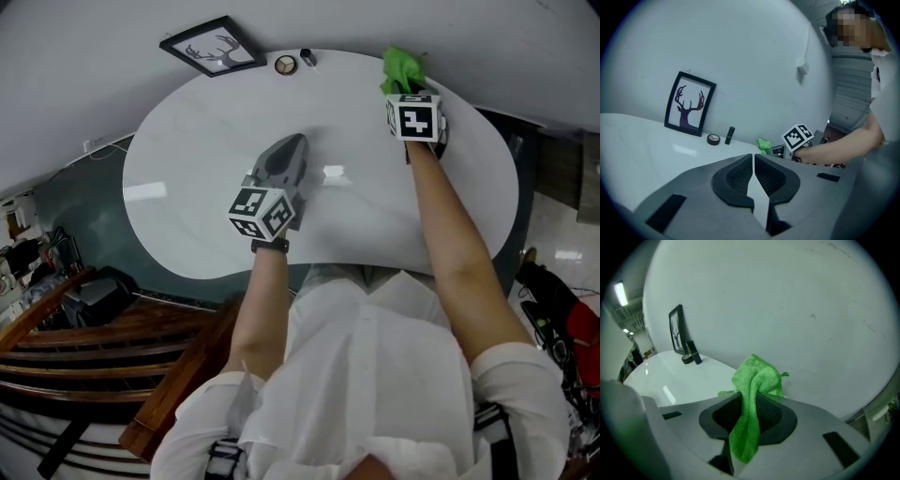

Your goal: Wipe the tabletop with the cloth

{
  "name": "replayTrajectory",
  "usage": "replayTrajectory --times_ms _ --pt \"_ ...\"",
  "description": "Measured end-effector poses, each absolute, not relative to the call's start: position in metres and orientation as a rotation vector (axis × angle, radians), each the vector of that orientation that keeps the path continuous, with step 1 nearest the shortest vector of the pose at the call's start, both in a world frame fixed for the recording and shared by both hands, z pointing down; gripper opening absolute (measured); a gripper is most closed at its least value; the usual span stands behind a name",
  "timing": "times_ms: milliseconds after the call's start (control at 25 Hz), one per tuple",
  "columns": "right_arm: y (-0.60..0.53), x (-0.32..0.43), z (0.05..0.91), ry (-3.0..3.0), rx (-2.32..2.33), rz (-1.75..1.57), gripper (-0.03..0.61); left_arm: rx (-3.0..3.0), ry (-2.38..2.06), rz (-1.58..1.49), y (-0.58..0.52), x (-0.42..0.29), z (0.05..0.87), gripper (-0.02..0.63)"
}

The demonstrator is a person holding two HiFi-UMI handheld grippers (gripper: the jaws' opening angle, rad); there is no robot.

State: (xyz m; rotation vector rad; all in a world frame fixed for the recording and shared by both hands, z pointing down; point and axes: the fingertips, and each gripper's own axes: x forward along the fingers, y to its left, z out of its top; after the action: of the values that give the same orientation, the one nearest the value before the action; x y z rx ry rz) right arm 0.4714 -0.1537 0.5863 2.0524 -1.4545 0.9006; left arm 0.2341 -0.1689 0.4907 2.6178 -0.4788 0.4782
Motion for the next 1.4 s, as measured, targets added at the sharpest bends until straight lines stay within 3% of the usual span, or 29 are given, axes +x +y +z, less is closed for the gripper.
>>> replayTrajectory --times_ms 400,800,1400 --pt "-0.218 0.389 0.578 -1.656 1.883 0.809 0.083 2.596 -0.505 0.479 -0.181 0.198 0.497 0.026" --pt "-0.145 0.313 0.58 -1.93 1.516 0.589 0.083 2.611 -0.423 0.493 -0.161 0.234 0.498 0.026" --pt "0.018 0.491 0.593 -1.679 1.893 0.841 0.083 2.653 -0.311 0.539 -0.067 0.333 0.501 0.026"
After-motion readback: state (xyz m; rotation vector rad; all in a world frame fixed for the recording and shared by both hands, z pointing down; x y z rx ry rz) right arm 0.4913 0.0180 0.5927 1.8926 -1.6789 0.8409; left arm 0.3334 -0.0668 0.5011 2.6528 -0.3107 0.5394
